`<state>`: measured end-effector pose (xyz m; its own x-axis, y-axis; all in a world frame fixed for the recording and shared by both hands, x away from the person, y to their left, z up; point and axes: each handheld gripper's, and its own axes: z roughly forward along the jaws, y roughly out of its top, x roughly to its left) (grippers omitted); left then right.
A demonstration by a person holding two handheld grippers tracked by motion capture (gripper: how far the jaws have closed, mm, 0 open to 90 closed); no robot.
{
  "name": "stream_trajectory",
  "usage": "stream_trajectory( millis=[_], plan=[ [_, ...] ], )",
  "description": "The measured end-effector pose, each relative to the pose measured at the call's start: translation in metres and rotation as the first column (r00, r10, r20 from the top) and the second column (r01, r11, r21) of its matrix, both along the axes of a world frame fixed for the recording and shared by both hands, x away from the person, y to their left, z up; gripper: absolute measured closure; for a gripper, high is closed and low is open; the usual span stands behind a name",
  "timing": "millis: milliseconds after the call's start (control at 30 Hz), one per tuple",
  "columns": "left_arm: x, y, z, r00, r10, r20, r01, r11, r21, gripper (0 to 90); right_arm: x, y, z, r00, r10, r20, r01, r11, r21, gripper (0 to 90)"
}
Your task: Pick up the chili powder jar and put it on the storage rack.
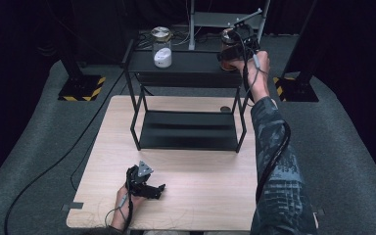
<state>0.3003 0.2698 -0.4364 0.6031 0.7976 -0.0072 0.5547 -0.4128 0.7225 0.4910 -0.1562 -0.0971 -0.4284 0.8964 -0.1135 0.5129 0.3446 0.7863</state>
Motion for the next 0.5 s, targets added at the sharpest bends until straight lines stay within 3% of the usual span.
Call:
stream_trajectory(
  millis=[233,500],
  plan=[
    [0.000,0.000,0.000,1.0000,0.000,0.000,0.000,1.0000,0.001,0.1,0.004,-0.004,-0.008,1.0000,-0.006,-0.003,0.006,0.9993,0.037,30.7],
    [0.000,0.000,0.000,1.0000,0.000,0.000,0.000,1.0000,0.001,0.1,0.005,-0.017,-0.017,0.9999,-0.010,0.006,0.009,0.9936,0.113,30.7]
  ],
)
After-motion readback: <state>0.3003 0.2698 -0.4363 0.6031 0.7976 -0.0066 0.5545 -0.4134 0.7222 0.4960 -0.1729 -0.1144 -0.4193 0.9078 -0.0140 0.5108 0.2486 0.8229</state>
